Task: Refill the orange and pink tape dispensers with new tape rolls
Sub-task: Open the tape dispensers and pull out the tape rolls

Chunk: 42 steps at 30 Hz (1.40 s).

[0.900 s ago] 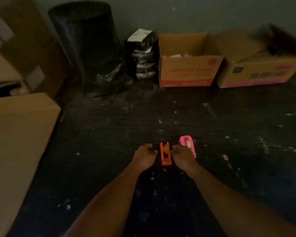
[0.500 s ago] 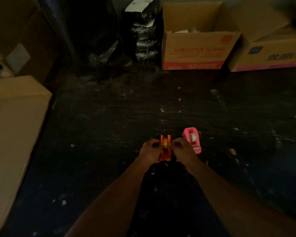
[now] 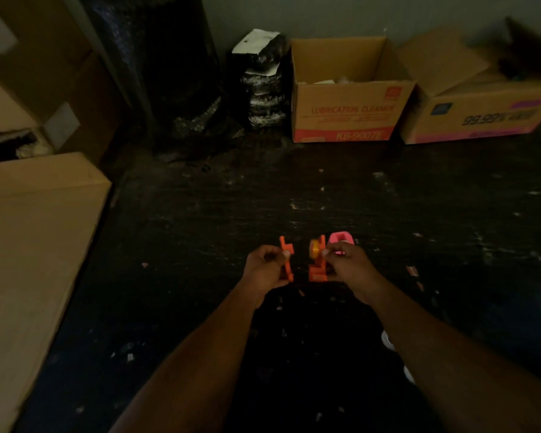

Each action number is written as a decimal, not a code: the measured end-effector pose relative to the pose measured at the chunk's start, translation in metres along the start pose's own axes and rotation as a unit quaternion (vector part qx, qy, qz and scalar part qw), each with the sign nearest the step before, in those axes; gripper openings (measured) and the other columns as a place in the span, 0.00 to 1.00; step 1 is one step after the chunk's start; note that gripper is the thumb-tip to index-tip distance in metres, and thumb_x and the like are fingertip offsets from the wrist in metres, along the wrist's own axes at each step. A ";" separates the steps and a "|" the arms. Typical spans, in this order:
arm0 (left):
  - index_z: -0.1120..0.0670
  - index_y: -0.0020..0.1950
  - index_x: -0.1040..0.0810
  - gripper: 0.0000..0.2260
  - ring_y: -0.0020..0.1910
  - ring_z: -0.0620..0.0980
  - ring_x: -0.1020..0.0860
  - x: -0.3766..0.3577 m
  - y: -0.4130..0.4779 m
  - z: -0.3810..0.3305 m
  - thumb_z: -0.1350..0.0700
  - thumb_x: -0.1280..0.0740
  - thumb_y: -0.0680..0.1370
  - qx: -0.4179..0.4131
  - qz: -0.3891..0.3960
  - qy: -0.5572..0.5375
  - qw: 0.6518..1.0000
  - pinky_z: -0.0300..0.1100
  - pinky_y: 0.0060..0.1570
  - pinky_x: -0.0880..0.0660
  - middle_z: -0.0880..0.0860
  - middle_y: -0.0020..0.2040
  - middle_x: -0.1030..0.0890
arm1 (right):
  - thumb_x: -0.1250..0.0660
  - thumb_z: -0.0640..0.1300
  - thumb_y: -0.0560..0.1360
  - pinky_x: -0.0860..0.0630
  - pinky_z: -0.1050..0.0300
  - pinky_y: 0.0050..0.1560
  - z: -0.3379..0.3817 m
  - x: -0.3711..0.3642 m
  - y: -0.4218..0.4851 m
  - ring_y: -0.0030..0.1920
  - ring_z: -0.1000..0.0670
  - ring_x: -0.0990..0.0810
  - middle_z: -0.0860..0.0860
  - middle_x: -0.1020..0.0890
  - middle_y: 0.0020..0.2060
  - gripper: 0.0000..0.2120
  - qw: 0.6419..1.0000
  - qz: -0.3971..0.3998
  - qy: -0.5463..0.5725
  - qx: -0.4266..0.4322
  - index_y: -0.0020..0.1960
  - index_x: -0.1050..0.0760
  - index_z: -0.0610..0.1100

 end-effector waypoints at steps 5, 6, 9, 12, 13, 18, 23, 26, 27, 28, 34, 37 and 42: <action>0.50 0.57 0.22 0.09 0.51 0.51 0.16 0.018 -0.004 0.016 0.54 0.28 0.77 0.008 0.001 0.075 0.997 0.50 0.48 0.18 0.54 0.58 0.17 | 0.35 0.41 0.79 0.19 0.42 0.57 -0.021 0.008 -0.012 0.52 0.45 0.17 0.45 0.17 0.52 0.09 0.998 0.044 0.007 -0.042 0.58 0.22 0.44; 0.48 0.55 0.22 0.08 0.52 0.51 0.17 0.019 -0.003 0.020 0.54 0.28 0.77 0.003 -0.004 0.110 0.994 0.49 0.49 0.18 0.53 0.57 0.17 | 0.34 0.40 0.78 0.20 0.41 0.58 -0.026 0.006 -0.014 0.53 0.44 0.16 0.44 0.17 0.53 0.09 0.997 0.055 0.006 -0.047 0.57 0.22 0.45; 0.46 0.52 0.22 0.06 0.48 0.45 0.18 0.020 -0.002 0.031 0.50 0.28 0.77 -0.017 -0.014 0.233 0.972 0.43 0.46 0.21 0.47 0.50 0.18 | 0.34 0.40 0.78 0.21 0.41 0.60 -0.041 0.003 -0.015 0.56 0.43 0.17 0.44 0.17 0.54 0.08 0.994 0.084 -0.003 -0.071 0.57 0.21 0.45; 0.45 0.52 0.21 0.07 0.42 0.42 0.20 0.020 -0.005 0.041 0.46 0.28 0.76 -0.033 -0.026 0.331 0.943 0.41 0.41 0.22 0.45 0.45 0.19 | 0.32 0.42 0.77 0.22 0.40 0.61 -0.054 0.000 -0.014 0.56 0.44 0.18 0.45 0.17 0.55 0.10 0.991 0.097 -0.026 -0.089 0.58 0.21 0.46; 0.46 0.53 0.20 0.09 0.43 0.43 0.19 0.021 -0.005 0.043 0.45 0.28 0.76 -0.035 -0.031 0.348 0.936 0.44 0.44 0.20 0.46 0.47 0.18 | 0.32 0.42 0.77 0.22 0.39 0.61 -0.057 -0.001 -0.012 0.56 0.44 0.18 0.45 0.17 0.55 0.11 0.991 0.096 -0.034 -0.092 0.59 0.22 0.46; 0.43 0.56 0.21 0.13 0.47 0.41 0.20 0.017 -0.012 0.035 0.43 0.28 0.73 -0.100 -0.055 0.363 0.925 0.42 0.48 0.21 0.46 0.55 0.19 | 0.32 0.42 0.77 0.24 0.38 0.64 -0.065 -0.005 -0.015 0.57 0.43 0.18 0.43 0.17 0.56 0.10 0.989 0.098 -0.033 -0.107 0.58 0.22 0.45; 0.49 0.65 0.20 0.21 0.57 0.45 0.19 -0.024 -0.030 0.025 0.43 0.28 0.75 -0.093 0.032 0.241 0.966 0.44 0.63 0.25 0.49 0.59 0.16 | 0.33 0.40 0.78 0.24 0.39 0.64 -0.061 -0.005 -0.028 0.58 0.42 0.18 0.42 0.16 0.55 0.11 0.990 0.110 -0.003 -0.087 0.60 0.22 0.41; 0.50 0.63 0.18 0.18 0.53 0.47 0.16 -0.047 -0.039 0.031 0.49 0.26 0.75 -0.079 0.084 0.187 0.975 0.44 0.57 0.20 0.51 0.58 0.15 | 0.32 0.41 0.77 0.24 0.39 0.63 -0.059 0.001 -0.038 0.57 0.42 0.17 0.41 0.16 0.55 0.11 0.992 0.110 -0.011 -0.066 0.59 0.21 0.42; 0.52 0.63 0.18 0.15 0.48 0.46 0.16 -0.051 -0.042 0.032 0.52 0.27 0.76 -0.079 0.092 0.167 0.978 0.37 0.48 0.20 0.51 0.56 0.15 | 0.32 0.42 0.77 0.24 0.39 0.63 -0.060 0.006 -0.042 0.57 0.42 0.17 0.42 0.15 0.54 0.11 0.992 0.106 -0.017 -0.061 0.59 0.21 0.43; 0.53 0.62 0.18 0.13 0.44 0.43 0.17 -0.054 -0.047 0.033 0.54 0.27 0.77 -0.080 0.093 0.157 0.980 0.32 0.40 0.22 0.50 0.53 0.15 | 0.32 0.43 0.77 0.24 0.39 0.63 -0.063 0.011 -0.045 0.56 0.42 0.17 0.42 0.15 0.54 0.10 0.993 0.096 -0.022 -0.059 0.58 0.20 0.43; 0.51 0.59 0.20 0.18 0.51 0.45 0.18 -0.058 -0.059 0.058 0.52 0.22 0.71 -0.093 0.064 0.267 0.957 0.46 0.61 0.22 0.45 0.47 0.17 | 0.30 0.45 0.76 0.21 0.44 0.57 -0.091 0.062 -0.068 0.50 0.46 0.16 0.46 0.14 0.50 0.05 0.997 0.006 -0.045 -0.068 0.52 0.19 0.49; 0.44 0.54 0.20 0.16 0.52 0.44 0.18 -0.068 -0.066 0.083 0.49 0.21 0.69 -0.096 0.089 0.377 0.917 0.48 0.60 0.22 0.43 0.47 0.16 | 0.29 0.45 0.75 0.22 0.46 0.54 -0.106 0.080 -0.086 0.48 0.48 0.17 0.48 0.15 0.48 0.06 0.996 -0.027 -0.050 -0.068 0.51 0.19 0.48; 0.43 0.62 0.22 0.21 0.63 0.52 0.25 -0.099 -0.079 0.110 0.48 0.23 0.70 -0.167 0.117 0.537 0.819 0.54 0.60 0.23 0.50 0.62 0.22 | 0.28 0.46 0.74 0.23 0.50 0.48 -0.129 0.105 -0.106 0.45 0.50 0.18 0.49 0.15 0.46 0.07 0.994 -0.091 -0.035 -0.053 0.51 0.18 0.46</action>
Point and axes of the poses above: each hand's wrist, its own y-axis towards the middle knuckle, its own x-axis out of the back of the hand, z = x × y, the point moved 8 cm from there along y, towards the middle knuckle
